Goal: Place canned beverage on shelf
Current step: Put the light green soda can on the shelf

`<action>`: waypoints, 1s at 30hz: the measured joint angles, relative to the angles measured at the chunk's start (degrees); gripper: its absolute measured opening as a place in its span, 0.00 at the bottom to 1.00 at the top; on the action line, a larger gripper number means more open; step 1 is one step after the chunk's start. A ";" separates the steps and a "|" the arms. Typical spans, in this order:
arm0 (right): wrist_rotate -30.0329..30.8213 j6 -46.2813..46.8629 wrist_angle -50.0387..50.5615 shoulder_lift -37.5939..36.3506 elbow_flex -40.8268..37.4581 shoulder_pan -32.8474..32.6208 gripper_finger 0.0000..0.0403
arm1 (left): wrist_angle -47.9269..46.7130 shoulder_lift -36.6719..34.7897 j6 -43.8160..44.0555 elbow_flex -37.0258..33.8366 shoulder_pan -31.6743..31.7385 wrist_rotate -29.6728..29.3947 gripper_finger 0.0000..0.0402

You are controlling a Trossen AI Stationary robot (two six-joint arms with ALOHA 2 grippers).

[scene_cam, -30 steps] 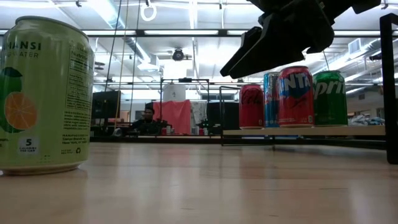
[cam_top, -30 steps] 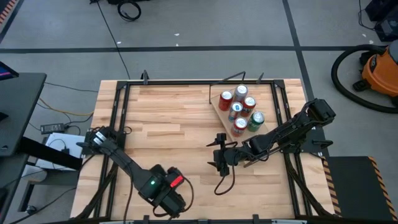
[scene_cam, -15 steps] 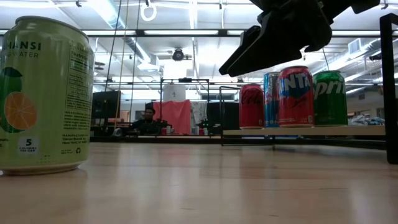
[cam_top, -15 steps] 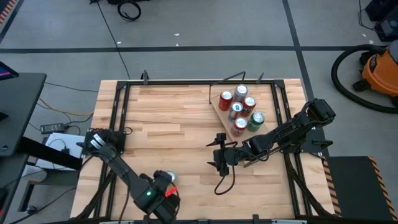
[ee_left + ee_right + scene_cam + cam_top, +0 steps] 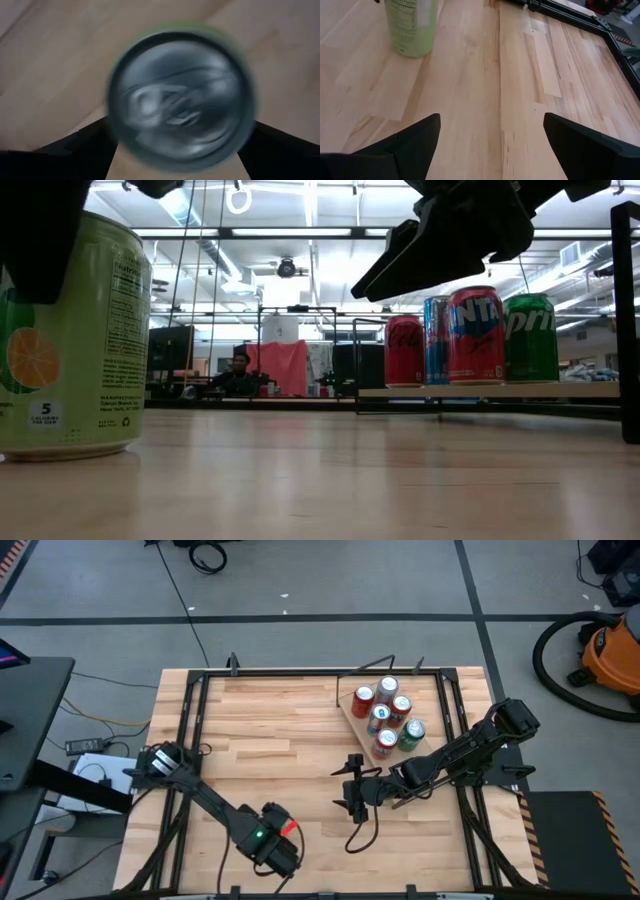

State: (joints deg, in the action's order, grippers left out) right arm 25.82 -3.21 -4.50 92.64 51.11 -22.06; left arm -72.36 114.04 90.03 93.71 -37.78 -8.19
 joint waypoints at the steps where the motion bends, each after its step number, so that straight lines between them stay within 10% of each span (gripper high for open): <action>1: 0.00 -0.13 0.11 0.00 -0.01 0.00 0.91 | 1.17 -0.02 -1.66 -0.39 0.39 0.18 0.91; 30: 4.05 3.22 10.41 -5.55 0.00 -1.53 0.91 | 11.86 -0.12 -42.20 -3.24 16.18 -3.90 0.80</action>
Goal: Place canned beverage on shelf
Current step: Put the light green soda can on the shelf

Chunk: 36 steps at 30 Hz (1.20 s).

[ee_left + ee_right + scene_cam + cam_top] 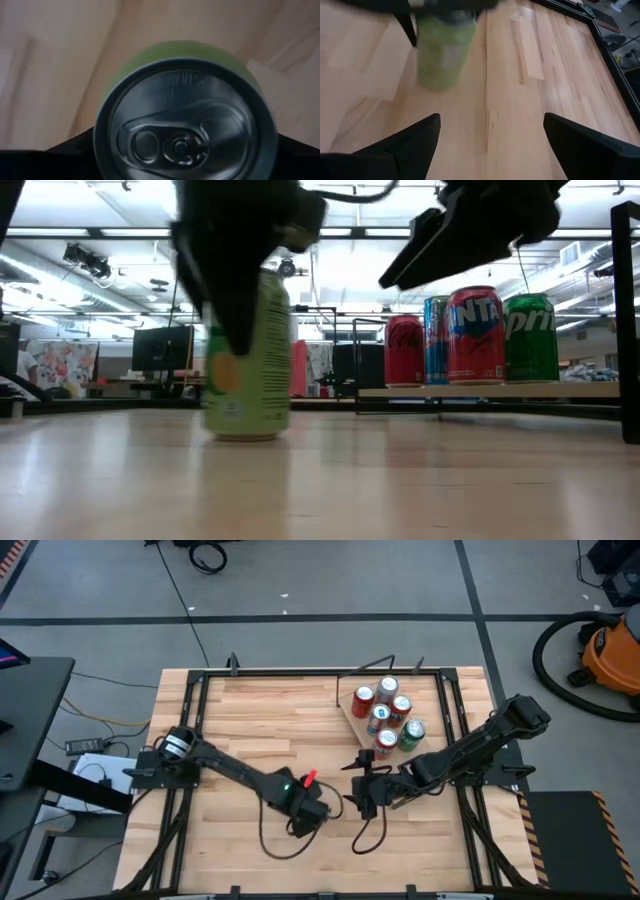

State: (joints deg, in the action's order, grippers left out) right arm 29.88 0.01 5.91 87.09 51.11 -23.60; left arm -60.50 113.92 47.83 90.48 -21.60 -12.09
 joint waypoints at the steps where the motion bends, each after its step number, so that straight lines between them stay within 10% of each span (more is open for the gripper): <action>1: 0.08 0.77 0.84 -0.74 0.00 -0.23 0.91 | 1.03 0.03 -1.81 0.00 0.90 0.06 0.80; 17: -1.29 12.07 12.16 -3.52 0.00 -1.09 0.91 | 9.35 0.25 -25.09 -0.09 10.58 1.89 0.85; 36: -4.64 13.49 12.46 -2.71 4.92 -0.01 0.91 | 10.20 0.12 -29.61 -0.09 2.90 -6.33 0.93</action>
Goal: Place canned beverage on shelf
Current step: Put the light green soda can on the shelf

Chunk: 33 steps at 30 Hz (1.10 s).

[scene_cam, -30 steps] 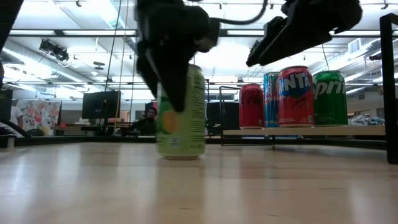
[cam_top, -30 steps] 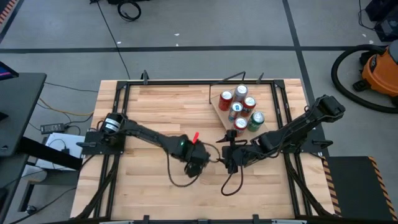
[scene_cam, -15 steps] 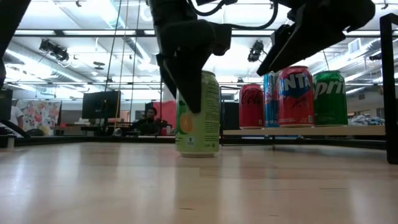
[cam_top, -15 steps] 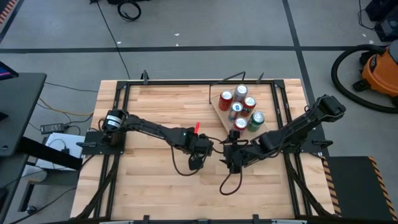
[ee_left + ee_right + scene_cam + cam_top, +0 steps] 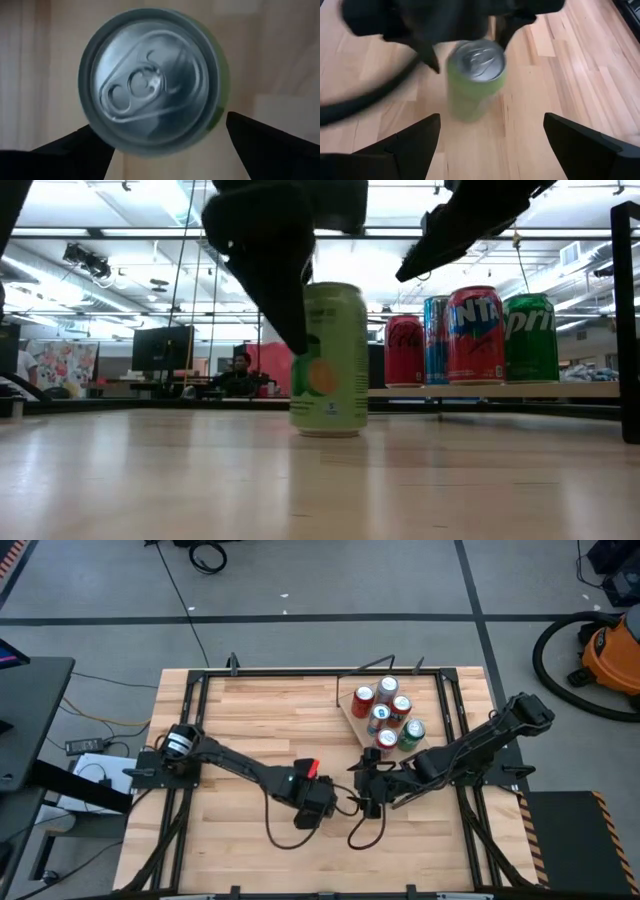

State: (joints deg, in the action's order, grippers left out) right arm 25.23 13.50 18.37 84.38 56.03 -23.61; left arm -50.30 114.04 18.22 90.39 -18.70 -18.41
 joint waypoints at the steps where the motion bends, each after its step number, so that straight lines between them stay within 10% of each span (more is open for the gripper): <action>1: -0.42 0.00 0.15 0.44 0.35 0.13 0.91 | 0.89 0.00 0.00 0.02 -0.56 -0.04 0.92; 33: -2.85 2.58 2.72 0.81 5.97 -2.78 0.91 | 0.70 -3.38 -2.97 -0.68 -9.83 -10.39 0.89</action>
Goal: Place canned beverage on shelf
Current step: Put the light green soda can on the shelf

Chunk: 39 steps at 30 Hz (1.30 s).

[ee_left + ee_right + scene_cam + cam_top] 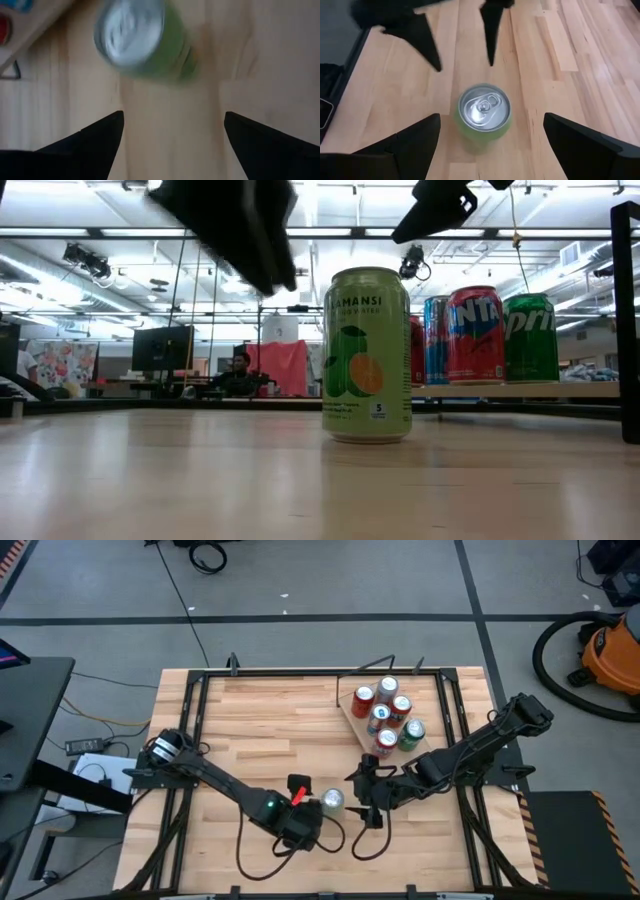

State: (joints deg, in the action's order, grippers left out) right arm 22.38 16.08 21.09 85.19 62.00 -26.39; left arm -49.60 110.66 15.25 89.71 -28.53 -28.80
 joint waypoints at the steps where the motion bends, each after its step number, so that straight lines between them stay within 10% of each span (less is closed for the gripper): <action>1: -0.11 -0.15 -0.03 0.00 0.03 -0.07 0.91 | -1.01 -0.01 -0.12 -0.63 0.02 -0.06 0.89; 20: -6.83 -9.22 -17.01 0.68 0.13 3.14 0.91 | 16.77 -26.15 -4.18 -31.98 0.57 -8.74 0.89; 39: 0.16 -3.77 8.33 21.07 22.24 2.84 0.91 | 27.21 -41.01 3.76 -34.94 0.44 -24.68 0.89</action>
State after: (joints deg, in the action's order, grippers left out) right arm 22.54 12.31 29.42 106.26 84.24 -23.55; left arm -22.39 69.64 19.01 54.76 -28.10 -53.48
